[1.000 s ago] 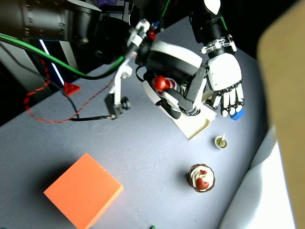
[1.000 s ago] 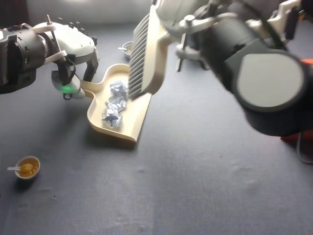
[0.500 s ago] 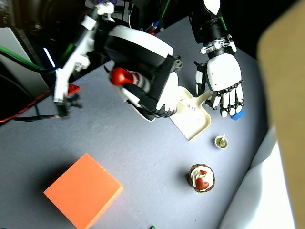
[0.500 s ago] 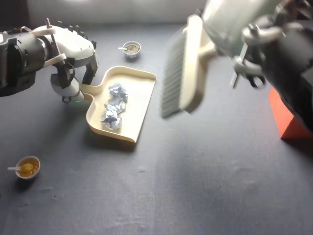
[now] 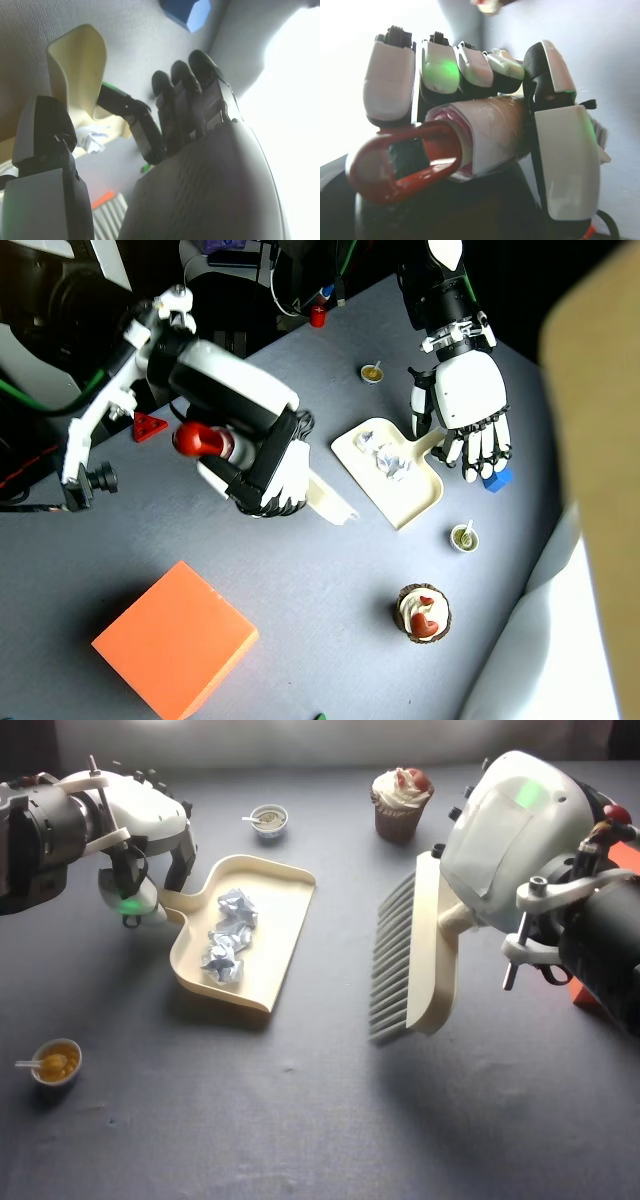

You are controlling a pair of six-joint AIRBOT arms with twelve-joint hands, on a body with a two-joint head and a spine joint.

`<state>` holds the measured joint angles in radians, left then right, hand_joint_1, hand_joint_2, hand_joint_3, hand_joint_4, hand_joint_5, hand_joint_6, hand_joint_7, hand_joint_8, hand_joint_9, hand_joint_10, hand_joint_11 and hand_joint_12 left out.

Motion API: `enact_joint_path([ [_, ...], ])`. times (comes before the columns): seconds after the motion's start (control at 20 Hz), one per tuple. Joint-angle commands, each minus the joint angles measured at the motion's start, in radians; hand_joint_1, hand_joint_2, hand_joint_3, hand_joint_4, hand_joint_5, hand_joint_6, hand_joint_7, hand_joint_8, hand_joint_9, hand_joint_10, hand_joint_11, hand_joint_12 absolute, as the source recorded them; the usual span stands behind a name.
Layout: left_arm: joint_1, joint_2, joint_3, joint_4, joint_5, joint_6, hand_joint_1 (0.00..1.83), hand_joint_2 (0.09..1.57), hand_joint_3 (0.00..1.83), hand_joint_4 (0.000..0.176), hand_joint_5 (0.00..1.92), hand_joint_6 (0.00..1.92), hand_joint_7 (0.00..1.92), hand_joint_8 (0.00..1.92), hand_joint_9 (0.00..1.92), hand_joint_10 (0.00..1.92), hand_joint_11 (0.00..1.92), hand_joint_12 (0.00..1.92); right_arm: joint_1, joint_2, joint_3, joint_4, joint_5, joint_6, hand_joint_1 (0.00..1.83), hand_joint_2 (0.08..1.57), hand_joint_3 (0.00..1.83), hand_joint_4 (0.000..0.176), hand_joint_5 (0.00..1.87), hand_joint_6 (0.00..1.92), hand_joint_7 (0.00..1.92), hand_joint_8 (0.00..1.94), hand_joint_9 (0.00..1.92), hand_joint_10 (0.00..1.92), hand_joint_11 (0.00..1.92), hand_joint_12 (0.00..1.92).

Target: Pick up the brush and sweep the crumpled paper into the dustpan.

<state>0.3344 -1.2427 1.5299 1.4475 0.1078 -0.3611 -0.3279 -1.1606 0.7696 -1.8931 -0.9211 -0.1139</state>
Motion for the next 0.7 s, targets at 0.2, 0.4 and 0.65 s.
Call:
enact_joint_path([
  [0.2, -0.011, 0.01, -0.001, 0.013, 0.014, 0.002, 0.9, 1.08, 0.0, 0.107, 0.64, 0.0, 0.32, 0.0, 0.27, 0.0, 0.0, 0.59, 0.01, 0.008, 0.019, 0.002, -0.056, -0.026, 0.72, 1.5, 0.0, 0.0, 1.06, 1.92, 1.22, 1.94, 1.36, 1.92, 1.55, 1.92],
  [0.4, -0.012, 0.011, 0.0, 0.013, 0.014, 0.002, 0.89, 1.05, 0.0, 0.13, 0.56, 0.0, 0.29, 0.0, 0.24, 0.0, 0.0, 0.58, 0.024, 0.008, 0.019, 0.004, -0.056, -0.002, 0.68, 1.5, 0.0, 0.0, 1.04, 1.92, 1.21, 1.94, 1.34, 1.92, 1.53, 1.92],
  [0.65, -0.014, 0.011, -0.001, 0.013, 0.014, 0.003, 0.9, 1.04, 0.0, 0.117, 0.64, 0.01, 0.29, 0.0, 0.25, 0.0, 0.0, 0.56, 0.03, 0.008, 0.017, -0.025, -0.059, -0.002, 0.22, 1.16, 0.0, 0.006, 0.88, 1.92, 0.98, 1.94, 1.06, 1.92, 1.27, 1.92],
])
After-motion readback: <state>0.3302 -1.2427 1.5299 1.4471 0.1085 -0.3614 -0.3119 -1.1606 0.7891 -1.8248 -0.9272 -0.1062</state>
